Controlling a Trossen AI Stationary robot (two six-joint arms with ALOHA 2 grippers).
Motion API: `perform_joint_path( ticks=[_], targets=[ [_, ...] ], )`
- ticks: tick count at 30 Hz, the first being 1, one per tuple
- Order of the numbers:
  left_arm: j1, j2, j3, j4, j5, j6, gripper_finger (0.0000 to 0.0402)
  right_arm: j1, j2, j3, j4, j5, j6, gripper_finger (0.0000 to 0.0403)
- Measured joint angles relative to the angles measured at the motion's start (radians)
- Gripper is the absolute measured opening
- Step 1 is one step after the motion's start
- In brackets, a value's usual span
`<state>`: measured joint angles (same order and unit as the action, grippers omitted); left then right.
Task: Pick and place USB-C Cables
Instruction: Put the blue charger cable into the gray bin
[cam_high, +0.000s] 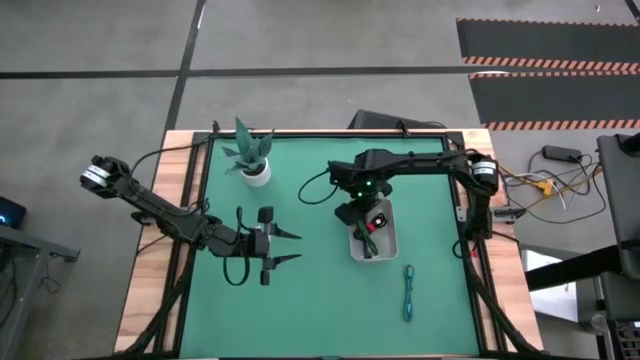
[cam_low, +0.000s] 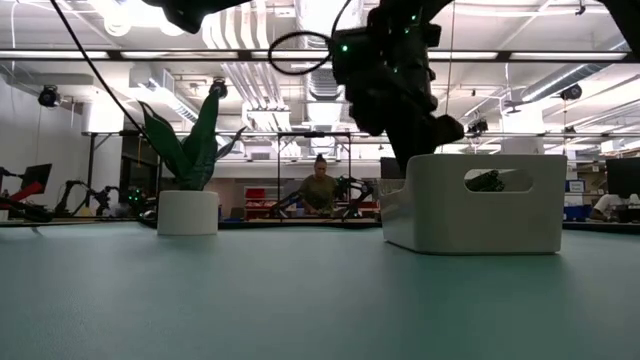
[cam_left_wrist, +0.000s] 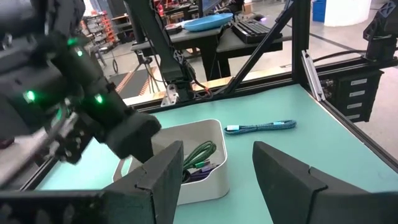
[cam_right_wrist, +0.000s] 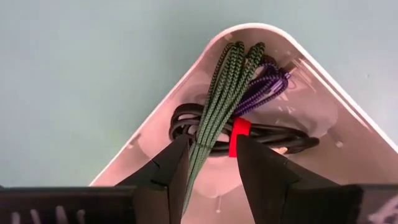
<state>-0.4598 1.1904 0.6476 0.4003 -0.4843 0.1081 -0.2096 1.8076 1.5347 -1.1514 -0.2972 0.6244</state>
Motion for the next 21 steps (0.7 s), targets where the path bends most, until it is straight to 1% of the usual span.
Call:
perform_joint_path(
  ticks=[5, 11, 15, 18, 21],
  targets=[
    [0.000, 0.000, 0.000, 0.000, 0.000, -0.001, 0.0179, 0.007, -0.057, 0.001, -0.014, 0.001, 0.015, 0.0125],
    [0.000, 0.000, 0.000, 0.000, 0.000, -0.001, 0.0179, 0.054, -0.129, 0.001, -0.015, 0.009, 0.065, 0.0125],
    [0.000, 0.000, 0.000, 0.000, 0.000, -0.001, 0.0179, 0.108, -0.173, 0.001, -0.016, 0.014, 0.089, 0.0125],
    [0.000, 0.000, 0.000, 0.000, 0.000, -0.002, 0.0179, 0.167, -0.203, 0.001, -0.016, 0.062, 0.111, 0.0125],
    [0.000, 0.000, 0.000, 0.001, 0.000, -0.024, 0.0179, 0.234, -0.228, 0.001, -0.016, 0.082, 0.135, 0.0122]
  ],
)
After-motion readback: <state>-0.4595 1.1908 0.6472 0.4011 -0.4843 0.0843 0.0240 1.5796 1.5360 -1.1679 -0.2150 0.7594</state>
